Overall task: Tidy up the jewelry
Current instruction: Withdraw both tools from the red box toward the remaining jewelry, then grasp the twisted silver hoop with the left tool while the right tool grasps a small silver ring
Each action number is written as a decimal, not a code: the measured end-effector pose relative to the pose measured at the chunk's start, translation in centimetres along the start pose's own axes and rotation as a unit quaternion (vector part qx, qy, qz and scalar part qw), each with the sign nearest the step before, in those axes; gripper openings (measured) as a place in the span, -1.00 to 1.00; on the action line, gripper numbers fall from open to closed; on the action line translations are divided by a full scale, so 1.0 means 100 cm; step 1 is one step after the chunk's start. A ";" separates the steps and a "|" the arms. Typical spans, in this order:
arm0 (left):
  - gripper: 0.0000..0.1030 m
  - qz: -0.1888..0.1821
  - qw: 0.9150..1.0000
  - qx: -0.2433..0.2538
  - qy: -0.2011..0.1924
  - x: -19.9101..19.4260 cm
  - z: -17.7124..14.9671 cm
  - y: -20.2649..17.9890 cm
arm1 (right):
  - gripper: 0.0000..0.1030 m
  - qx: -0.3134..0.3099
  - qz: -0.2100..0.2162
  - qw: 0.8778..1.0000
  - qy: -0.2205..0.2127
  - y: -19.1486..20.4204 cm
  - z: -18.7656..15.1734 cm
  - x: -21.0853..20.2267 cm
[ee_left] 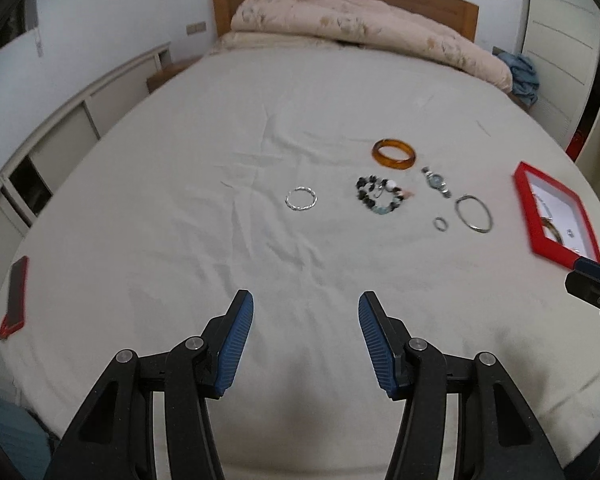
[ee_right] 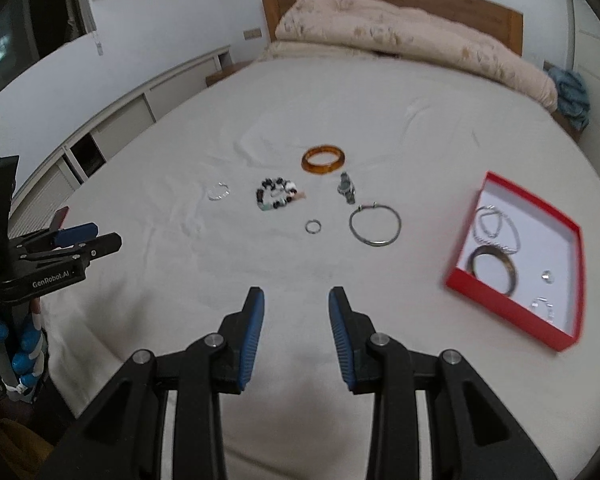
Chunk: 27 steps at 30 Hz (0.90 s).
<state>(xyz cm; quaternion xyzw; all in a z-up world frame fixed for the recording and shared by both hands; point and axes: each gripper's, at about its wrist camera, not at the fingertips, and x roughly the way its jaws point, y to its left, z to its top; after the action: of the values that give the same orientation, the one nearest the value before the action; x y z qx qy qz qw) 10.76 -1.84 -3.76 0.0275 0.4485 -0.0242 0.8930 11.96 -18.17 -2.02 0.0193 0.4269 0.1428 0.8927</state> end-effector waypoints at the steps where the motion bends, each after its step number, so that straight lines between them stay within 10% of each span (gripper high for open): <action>1: 0.05 -0.001 1.000 -0.001 0.004 0.010 0.003 0.001 | -0.38 0.002 0.002 1.000 0.005 -0.003 0.002 0.011; 14: 0.05 0.005 1.000 -0.014 0.020 0.129 0.067 0.022 | -0.38 0.020 0.021 0.999 0.037 -0.023 0.037 0.137; 27: 0.22 -0.002 1.000 -0.009 0.021 0.169 0.076 0.026 | -0.38 -0.006 0.016 0.999 0.039 -0.018 0.046 0.183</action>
<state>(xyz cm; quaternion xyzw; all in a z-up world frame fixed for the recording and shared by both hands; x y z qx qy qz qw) 27.07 -0.12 -12.74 0.0196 0.4675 -0.0214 0.8835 26.80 -14.54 -13.21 0.0151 0.4598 0.1601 0.8733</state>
